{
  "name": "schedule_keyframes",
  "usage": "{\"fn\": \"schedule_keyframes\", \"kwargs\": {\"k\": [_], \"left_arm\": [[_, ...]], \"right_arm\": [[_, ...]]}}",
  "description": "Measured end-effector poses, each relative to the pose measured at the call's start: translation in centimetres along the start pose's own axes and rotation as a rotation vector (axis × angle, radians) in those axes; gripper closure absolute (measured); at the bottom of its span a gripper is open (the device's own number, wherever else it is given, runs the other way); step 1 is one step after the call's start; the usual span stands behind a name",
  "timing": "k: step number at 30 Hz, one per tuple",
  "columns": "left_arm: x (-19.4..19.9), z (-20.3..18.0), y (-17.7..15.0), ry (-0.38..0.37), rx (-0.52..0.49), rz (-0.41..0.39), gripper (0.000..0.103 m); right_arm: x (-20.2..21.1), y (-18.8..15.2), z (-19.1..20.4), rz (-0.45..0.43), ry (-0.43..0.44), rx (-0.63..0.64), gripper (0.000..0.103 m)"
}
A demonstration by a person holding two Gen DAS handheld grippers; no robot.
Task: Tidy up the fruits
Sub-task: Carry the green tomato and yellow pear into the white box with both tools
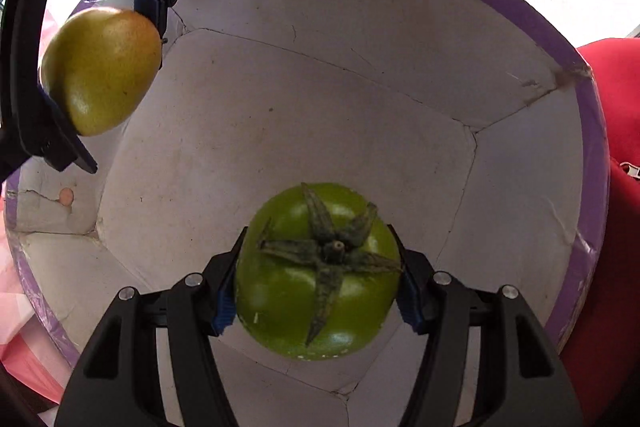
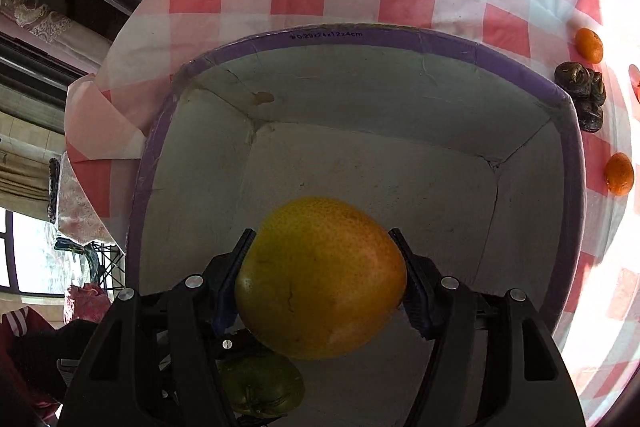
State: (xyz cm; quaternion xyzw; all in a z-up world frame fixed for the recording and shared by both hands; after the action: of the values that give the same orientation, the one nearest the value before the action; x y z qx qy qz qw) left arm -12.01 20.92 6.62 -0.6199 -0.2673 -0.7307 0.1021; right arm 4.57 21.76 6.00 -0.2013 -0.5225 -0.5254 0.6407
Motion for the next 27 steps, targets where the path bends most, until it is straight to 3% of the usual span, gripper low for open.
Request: {"fn": "schedule_keyframes", "kwargs": {"k": [5, 8, 12, 27], "left_arm": [[0.4, -0.9, 0.3, -0.028, -0.142, 0.010, 0.040], [0.4, -1.1, 0.7, -0.069, -0.160, 0.033, 0.040], [0.6, -0.6, 1.9, -0.091, -0.178, 0.063, 0.040], [1.9, 2.9, 4.1, -0.103, -0.158, 0.118, 0.040]], "right_arm": [[-2.9, 0.1, 1.0, 0.109, -0.077, 0.177, 0.039], [-4.3, -0.3, 1.9, 0.144, -0.132, 0.282, 0.039], [-5.8, -1.0, 2.7, 0.171, -0.138, 0.368, 0.039], [-6.3, -2.8, 1.8, 0.180, -0.199, 0.400, 0.038]]}}
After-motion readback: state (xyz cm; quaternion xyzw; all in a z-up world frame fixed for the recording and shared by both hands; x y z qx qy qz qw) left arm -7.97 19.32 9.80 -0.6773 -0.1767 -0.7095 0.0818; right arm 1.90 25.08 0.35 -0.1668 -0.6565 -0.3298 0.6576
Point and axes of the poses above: each gripper's, at about its wrist camera, not at the fingertips, and x roughly against the way its jaws point, z to its left, y to its top, the point moved 3 cm from there along -x, roughly the way its jaws point, and after that the axes turned 8 degrees about -z, right-handed, at the moved point
